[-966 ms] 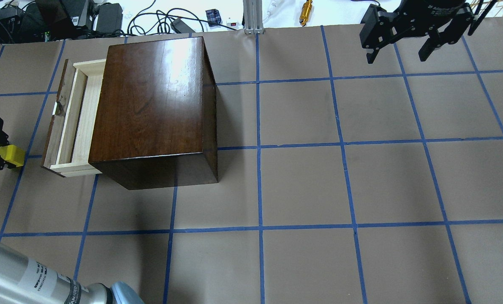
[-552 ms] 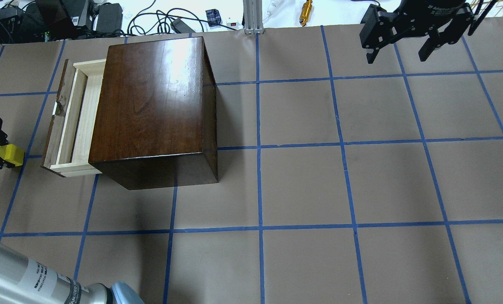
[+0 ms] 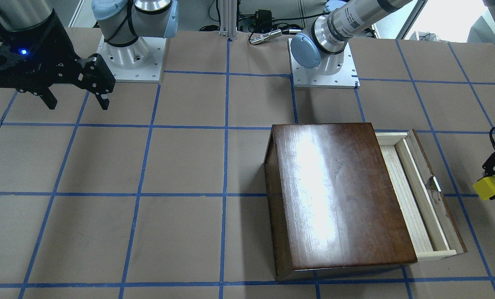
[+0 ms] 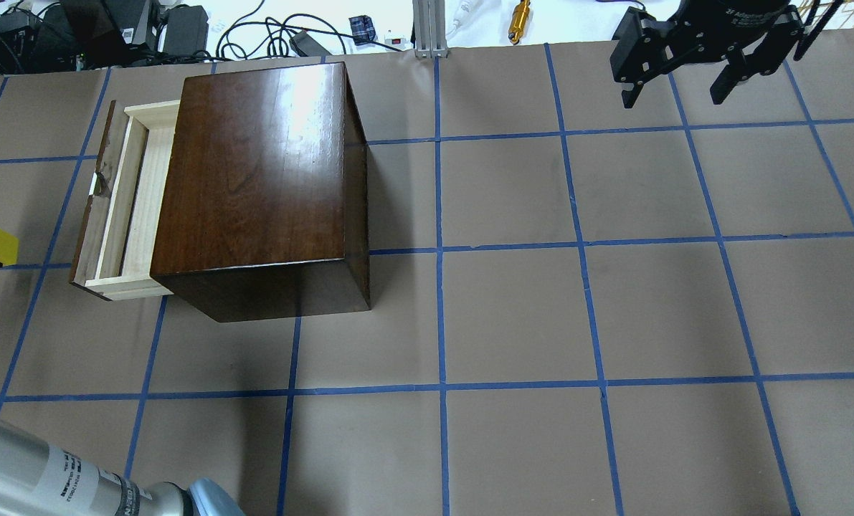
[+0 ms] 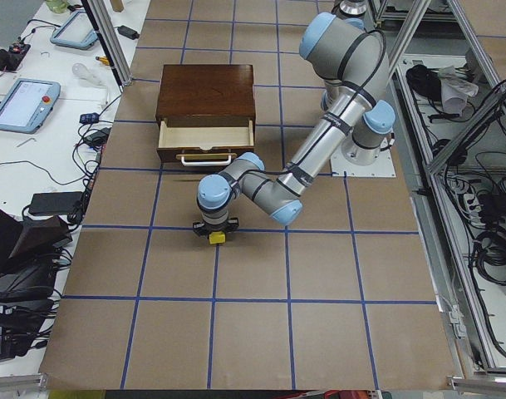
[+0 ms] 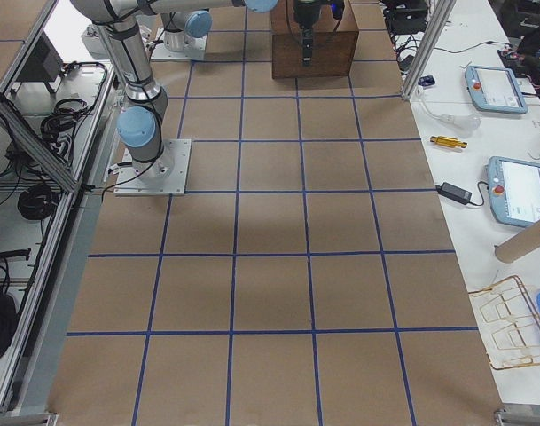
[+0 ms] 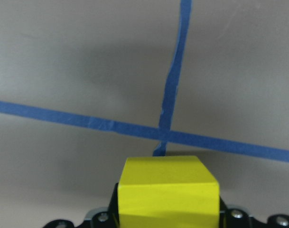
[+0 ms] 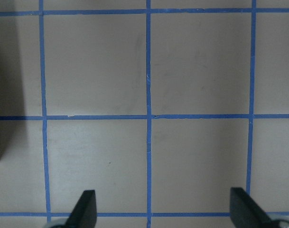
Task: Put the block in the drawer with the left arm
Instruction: 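Lift the yellow cube and carry it over the open drawer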
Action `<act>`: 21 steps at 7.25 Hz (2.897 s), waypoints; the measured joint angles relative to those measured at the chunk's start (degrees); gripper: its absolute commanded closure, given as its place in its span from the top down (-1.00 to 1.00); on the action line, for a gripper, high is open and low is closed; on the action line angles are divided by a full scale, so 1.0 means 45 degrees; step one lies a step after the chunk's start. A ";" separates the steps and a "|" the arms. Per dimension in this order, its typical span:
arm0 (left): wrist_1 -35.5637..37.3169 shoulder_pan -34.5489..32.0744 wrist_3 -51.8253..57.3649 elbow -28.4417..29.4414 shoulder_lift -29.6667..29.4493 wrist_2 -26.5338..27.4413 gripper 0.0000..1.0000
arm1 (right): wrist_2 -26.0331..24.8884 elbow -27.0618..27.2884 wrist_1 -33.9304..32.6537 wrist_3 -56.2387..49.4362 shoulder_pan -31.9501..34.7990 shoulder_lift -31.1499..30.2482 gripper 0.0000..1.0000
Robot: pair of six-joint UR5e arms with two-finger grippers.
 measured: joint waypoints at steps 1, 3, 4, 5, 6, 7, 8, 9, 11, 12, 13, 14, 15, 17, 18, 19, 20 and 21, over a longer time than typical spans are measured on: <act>-0.1016 -0.0131 -0.0009 0.0671 0.0286 -0.0051 -1.00 | 0.0002 0.0000 0.0000 0.0000 0.0000 0.0006 1.00; -0.2764 -0.0879 -0.0093 0.1719 0.0939 -0.0031 -1.00 | 0.0006 0.0000 0.0000 0.0001 0.0001 0.0008 1.00; -0.3445 -0.1408 -0.0408 0.1896 0.1428 0.0021 -1.00 | 0.0008 0.0000 0.0000 0.0000 0.0000 0.0006 1.00; -0.4047 -0.1907 -0.0876 0.1933 0.1905 0.0050 -1.00 | 0.0010 0.0000 0.0000 0.0001 0.0000 -0.0001 1.00; -0.4495 -0.2413 -0.1255 0.1908 0.2298 0.0062 -1.00 | 0.0011 0.0000 -0.0001 0.0000 0.0000 -0.0007 1.00; -0.4794 -0.3035 -0.1584 0.1849 0.2628 0.0076 -1.00 | 0.0011 0.0000 -0.0001 0.0000 0.0000 -0.0005 1.00; -0.4923 -0.3685 -0.1988 0.1717 0.2887 0.0094 -1.00 | 0.0011 0.0000 0.0000 0.0004 -0.0002 0.0001 1.00; -0.4965 -0.4250 -0.2486 0.1479 0.3083 0.0091 -1.00 | 0.0011 0.0000 0.0000 0.0013 -0.0006 0.0002 1.00; -0.4810 -0.5176 -0.3443 0.0892 0.3268 0.0044 -1.00 | 0.0011 0.0000 -0.0001 0.0006 -0.0010 -0.0006 1.00; -0.4717 -0.5483 -0.3907 0.0746 0.3237 0.0009 -1.00 | 0.0011 0.0000 0.0000 0.0003 -0.0006 -0.0006 1.00; -0.4658 -0.5641 -0.4134 0.0675 0.3161 -0.0019 -1.00 | 0.0011 0.0000 0.0000 0.0001 -0.0002 0.0000 1.00; -0.4639 -0.5694 -0.4160 0.0626 0.3082 -0.0036 -1.00 | 0.0011 0.0000 0.0000 0.0001 -0.0001 0.0002 1.00; -0.4633 -0.5715 -0.4167 0.0567 0.3031 -0.0044 -1.00 | 0.0007 0.0000 0.0000 0.0000 0.0000 0.0001 1.00; -0.4360 -0.5702 -0.4122 0.0179 0.3035 -0.0035 -1.00 | 0.0006 0.0000 0.0000 0.0000 0.0000 0.0006 1.00; -0.3973 -0.5689 -0.4103 -0.0140 0.3057 -0.0031 -0.86 | 0.0008 0.0000 -0.0001 0.0001 -0.0003 0.0008 1.00; -0.3639 -0.5672 -0.4094 -0.0460 0.3083 -0.0029 -0.82 | 0.0010 0.0000 0.0000 0.0000 -0.0006 0.0009 1.00; -0.3453 -0.5655 -0.4094 -0.0660 0.3100 -0.0037 -0.57 | 0.0011 0.0000 0.0000 0.0001 -0.0008 0.0009 1.00; -0.3375 -0.5643 -0.4101 -0.0751 0.3098 -0.0062 0.07 | 0.0010 0.0000 0.0000 0.0001 -0.0013 0.0009 1.00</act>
